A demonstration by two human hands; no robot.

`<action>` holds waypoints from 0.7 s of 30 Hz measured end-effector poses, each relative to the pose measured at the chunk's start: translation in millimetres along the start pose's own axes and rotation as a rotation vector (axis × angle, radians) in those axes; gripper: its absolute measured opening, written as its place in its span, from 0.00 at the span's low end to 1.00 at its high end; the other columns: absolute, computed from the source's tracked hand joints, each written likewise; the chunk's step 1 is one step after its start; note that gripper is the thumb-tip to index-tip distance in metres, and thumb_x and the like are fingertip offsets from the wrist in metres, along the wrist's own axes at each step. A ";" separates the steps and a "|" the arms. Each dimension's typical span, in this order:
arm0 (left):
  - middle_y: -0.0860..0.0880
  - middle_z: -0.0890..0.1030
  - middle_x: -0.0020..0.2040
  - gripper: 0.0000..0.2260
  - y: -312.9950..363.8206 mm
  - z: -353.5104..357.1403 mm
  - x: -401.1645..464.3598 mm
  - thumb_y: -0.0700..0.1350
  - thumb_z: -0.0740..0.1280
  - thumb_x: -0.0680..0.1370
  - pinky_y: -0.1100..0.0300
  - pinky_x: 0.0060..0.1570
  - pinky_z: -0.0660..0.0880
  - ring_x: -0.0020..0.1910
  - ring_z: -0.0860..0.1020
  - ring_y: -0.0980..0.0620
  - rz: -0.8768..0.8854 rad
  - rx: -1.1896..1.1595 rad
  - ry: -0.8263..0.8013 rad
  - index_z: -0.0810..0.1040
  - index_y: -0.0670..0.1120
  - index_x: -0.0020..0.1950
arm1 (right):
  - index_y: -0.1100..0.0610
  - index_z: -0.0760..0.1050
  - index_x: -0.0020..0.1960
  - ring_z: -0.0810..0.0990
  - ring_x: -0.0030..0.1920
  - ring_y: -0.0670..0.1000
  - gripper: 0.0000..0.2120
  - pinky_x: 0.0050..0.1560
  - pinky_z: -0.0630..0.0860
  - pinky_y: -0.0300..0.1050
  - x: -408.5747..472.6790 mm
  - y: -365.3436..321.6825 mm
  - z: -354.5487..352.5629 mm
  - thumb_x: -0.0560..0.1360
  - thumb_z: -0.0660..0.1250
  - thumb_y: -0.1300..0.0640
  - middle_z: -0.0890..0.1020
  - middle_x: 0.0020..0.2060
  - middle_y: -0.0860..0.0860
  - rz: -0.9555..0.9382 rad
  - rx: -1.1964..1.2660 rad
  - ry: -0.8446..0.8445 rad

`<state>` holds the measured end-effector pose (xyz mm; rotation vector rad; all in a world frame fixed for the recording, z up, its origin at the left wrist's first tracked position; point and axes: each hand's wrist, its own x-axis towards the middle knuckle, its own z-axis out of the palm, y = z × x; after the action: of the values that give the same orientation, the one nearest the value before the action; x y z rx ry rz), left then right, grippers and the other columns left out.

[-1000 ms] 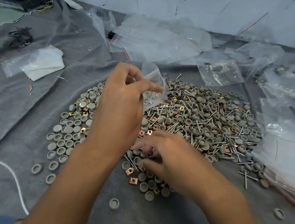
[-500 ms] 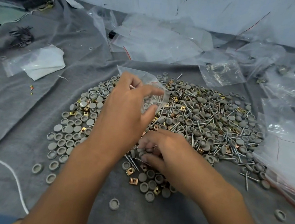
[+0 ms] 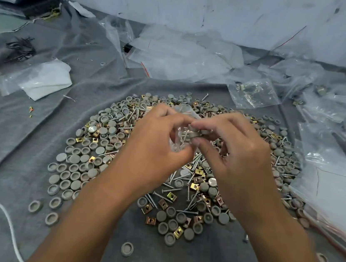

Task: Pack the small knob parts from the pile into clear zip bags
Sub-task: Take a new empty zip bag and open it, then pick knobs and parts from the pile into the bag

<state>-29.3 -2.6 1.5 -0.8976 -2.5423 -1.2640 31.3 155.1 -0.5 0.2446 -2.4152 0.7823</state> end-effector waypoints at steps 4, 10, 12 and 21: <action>0.58 0.71 0.42 0.14 -2.0 0.5 -0.6 0.48 0.74 0.72 0.73 0.37 0.65 0.38 0.71 0.65 -0.018 -0.022 0.013 0.80 0.63 0.55 | 0.58 0.82 0.58 0.79 0.52 0.50 0.10 0.55 0.77 0.44 -1.5 1.7 -1.2 0.77 0.72 0.59 0.80 0.52 0.51 -0.073 -0.096 0.009; 0.57 0.71 0.44 0.15 -1.2 1.7 -0.9 0.50 0.74 0.73 0.68 0.39 0.65 0.40 0.72 0.61 -0.064 -0.007 -0.014 0.82 0.61 0.59 | 0.54 0.79 0.62 0.79 0.48 0.42 0.17 0.52 0.67 0.24 -0.8 1.0 -2.7 0.74 0.76 0.58 0.82 0.50 0.46 -0.007 -0.036 0.046; 0.58 0.71 0.44 0.15 -0.6 1.6 -1.2 0.53 0.73 0.73 0.68 0.39 0.65 0.42 0.72 0.61 -0.069 -0.004 -0.023 0.81 0.60 0.59 | 0.54 0.78 0.61 0.80 0.48 0.40 0.16 0.52 0.67 0.24 -0.7 0.3 -2.4 0.75 0.76 0.58 0.82 0.49 0.45 -0.018 0.008 0.102; 0.56 0.72 0.44 0.14 4.2 0.9 -1.4 0.47 0.72 0.71 0.68 0.39 0.64 0.43 0.72 0.59 -0.050 -0.031 -0.037 0.76 0.65 0.51 | 0.57 0.81 0.56 0.80 0.49 0.42 0.10 0.51 0.68 0.26 1.4 -1.3 5.4 0.76 0.75 0.60 0.84 0.49 0.47 -0.095 0.013 0.109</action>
<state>-25.7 -0.6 3.1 -0.8771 -2.5960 -1.3167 28.0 150.9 -2.6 0.3110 -2.2800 0.7491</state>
